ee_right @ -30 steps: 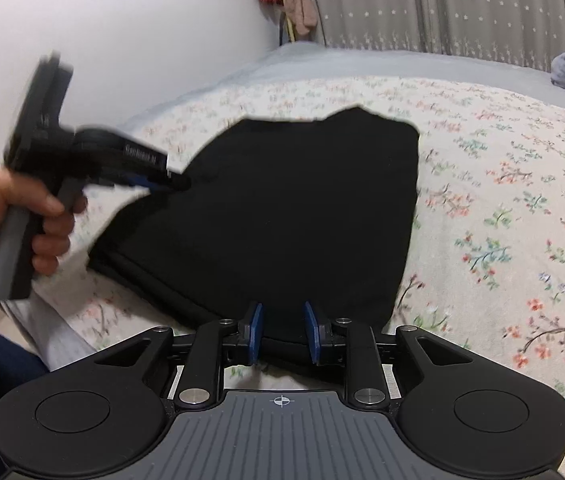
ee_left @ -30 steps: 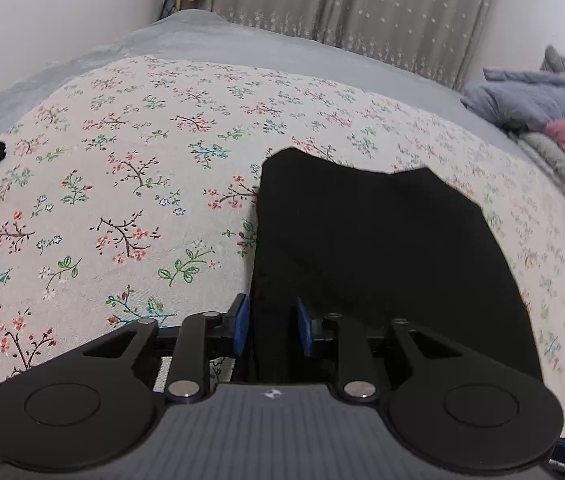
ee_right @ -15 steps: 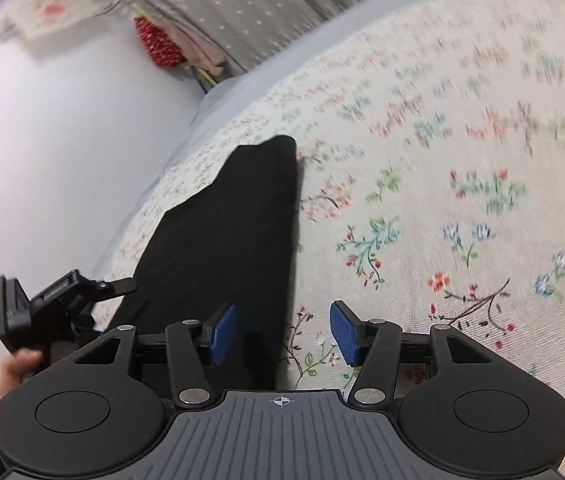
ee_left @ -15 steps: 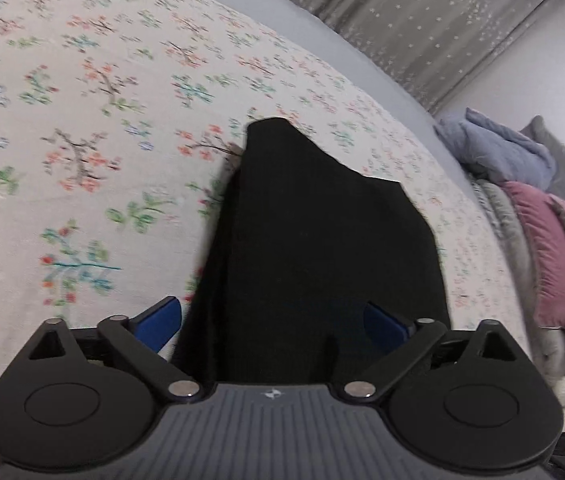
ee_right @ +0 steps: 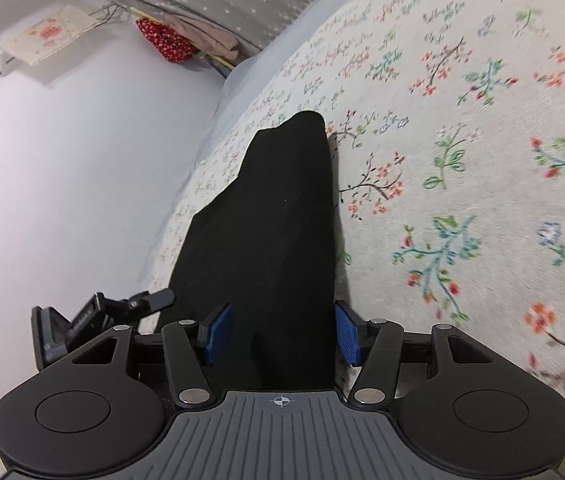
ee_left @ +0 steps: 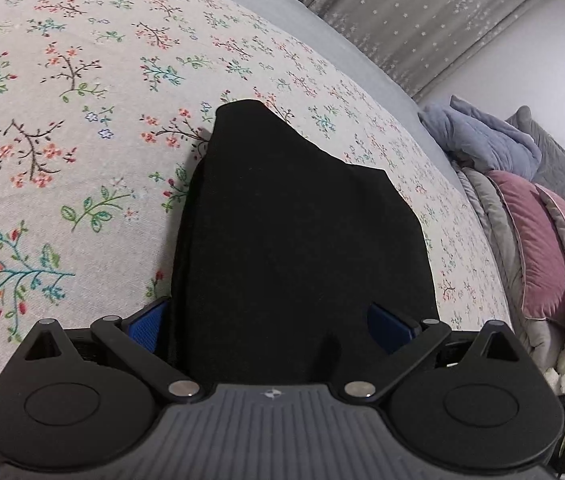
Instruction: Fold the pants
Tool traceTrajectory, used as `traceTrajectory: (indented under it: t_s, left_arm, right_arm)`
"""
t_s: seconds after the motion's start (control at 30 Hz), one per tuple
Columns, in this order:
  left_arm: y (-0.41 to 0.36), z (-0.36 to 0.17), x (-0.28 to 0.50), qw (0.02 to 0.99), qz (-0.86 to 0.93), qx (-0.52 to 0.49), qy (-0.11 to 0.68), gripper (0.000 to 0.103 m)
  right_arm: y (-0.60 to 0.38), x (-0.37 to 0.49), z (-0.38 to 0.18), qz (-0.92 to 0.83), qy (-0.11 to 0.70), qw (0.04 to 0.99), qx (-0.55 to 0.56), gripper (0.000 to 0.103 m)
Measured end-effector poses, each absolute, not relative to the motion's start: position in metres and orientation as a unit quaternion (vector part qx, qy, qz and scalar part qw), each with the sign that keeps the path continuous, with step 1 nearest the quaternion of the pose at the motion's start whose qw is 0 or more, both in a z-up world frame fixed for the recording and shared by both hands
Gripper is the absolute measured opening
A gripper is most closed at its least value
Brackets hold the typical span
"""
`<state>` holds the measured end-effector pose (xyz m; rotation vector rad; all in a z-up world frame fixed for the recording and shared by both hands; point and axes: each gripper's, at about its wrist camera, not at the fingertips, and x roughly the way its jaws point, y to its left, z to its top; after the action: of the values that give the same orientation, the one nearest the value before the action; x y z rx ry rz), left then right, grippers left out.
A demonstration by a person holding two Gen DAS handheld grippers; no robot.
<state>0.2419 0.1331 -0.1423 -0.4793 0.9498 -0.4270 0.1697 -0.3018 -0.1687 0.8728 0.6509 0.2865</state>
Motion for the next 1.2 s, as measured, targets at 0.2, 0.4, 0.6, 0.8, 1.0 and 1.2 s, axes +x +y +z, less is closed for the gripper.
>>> traceTrajectory:
  t_s: [0.2, 0.4, 0.6, 0.8, 1.0, 1.2]
  left_arm:
    - [0.122, -0.144, 0.249, 0.837, -0.212, -0.223, 0.452, 0.103]
    - [0.12, -0.142, 0.251, 0.847, -0.19, -0.214, 0.448, 0.082]
    - [0.129, -0.143, 0.253, 0.845, -0.18, -0.229, 0.449, 0.036]
    - [0.117, -0.129, 0.25, 0.856, -0.184, -0.224, 0.428, 0.027]
    - [0.089, -0.116, 0.256, 0.855, -0.215, -0.243, 0.404, 0.027]
    - [0.026, -0.097, 0.276, 0.858, -0.258, -0.246, 0.37, 0.027]
  right_arm:
    - [-0.298, 0.189, -0.171, 0.155, 0.32, 0.834, 0.423, 0.054]
    - [-0.288, 0.196, -0.17, 0.143, 0.323, 0.844, 0.404, 0.028]
    - [-0.279, 0.189, -0.164, 0.121, 0.316, 0.865, 0.371, 0.015]
    - [-0.264, 0.184, -0.128, 0.111, 0.297, 0.906, 0.282, 0.013]
    - [-0.276, 0.182, -0.092, 0.092, 0.279, 0.933, 0.208, 0.013]
    - [-0.318, 0.179, -0.061, 0.052, 0.26, 0.951, 0.159, 0.013]
